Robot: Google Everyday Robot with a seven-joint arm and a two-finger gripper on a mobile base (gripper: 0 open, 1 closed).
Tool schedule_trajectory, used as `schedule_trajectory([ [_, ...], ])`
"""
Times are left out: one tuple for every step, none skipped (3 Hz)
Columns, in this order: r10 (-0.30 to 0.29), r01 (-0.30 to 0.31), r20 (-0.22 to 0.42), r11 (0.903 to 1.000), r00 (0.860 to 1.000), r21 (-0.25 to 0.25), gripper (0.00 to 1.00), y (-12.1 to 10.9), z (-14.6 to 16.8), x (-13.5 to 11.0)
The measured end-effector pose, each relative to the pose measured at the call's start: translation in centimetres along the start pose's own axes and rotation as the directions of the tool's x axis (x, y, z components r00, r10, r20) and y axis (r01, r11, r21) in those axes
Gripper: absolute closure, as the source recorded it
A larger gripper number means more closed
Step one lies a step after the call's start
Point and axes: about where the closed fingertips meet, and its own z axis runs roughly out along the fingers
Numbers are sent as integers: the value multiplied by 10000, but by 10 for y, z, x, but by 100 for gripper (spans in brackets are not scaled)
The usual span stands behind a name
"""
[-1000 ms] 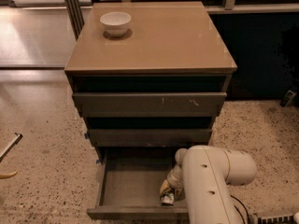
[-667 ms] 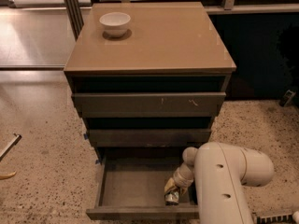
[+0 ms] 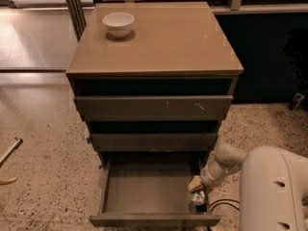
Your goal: Pick 7up can from bottom drawer and place on counter
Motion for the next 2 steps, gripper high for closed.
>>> schedule_trajectory([
  [-762,757,376,9971,9964,123,100,-9,-72,14],
  [-1718,1694,660,9847,9829,402,100,-8,-151,26],
])
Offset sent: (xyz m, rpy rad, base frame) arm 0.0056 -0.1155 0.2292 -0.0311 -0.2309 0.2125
